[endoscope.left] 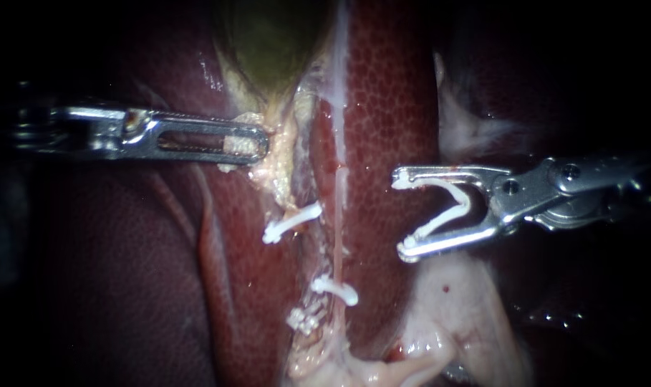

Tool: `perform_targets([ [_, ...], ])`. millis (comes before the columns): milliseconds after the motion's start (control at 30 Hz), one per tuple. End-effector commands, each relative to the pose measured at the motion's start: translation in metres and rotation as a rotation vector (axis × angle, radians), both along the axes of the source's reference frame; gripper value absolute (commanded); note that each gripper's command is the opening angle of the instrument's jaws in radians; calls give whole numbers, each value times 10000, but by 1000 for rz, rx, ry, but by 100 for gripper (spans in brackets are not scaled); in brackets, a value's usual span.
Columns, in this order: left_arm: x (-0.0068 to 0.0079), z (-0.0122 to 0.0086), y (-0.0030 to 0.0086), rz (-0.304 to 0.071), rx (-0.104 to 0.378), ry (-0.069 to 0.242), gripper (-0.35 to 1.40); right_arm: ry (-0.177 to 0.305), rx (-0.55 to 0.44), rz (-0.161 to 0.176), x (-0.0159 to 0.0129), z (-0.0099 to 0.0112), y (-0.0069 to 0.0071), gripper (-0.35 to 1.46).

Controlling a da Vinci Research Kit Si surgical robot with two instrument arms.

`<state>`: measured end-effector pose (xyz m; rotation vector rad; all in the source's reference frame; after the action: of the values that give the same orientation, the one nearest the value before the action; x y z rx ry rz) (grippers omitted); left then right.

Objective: Clipping second clip right tube

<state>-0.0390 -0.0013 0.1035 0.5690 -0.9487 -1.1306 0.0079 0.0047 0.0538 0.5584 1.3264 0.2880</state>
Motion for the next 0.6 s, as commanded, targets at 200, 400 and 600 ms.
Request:
perform_targets([
  [200,4,-3,2,3,2,-2,-35,0,0,0,0,1,0,60],
  [400,24,-19,17,-6,7,5,-35,0,0,0,0,1,0,60],
  [600,52,-47,37,-47,-2,-4,-35,0,0,0,0,2,0,60],
])
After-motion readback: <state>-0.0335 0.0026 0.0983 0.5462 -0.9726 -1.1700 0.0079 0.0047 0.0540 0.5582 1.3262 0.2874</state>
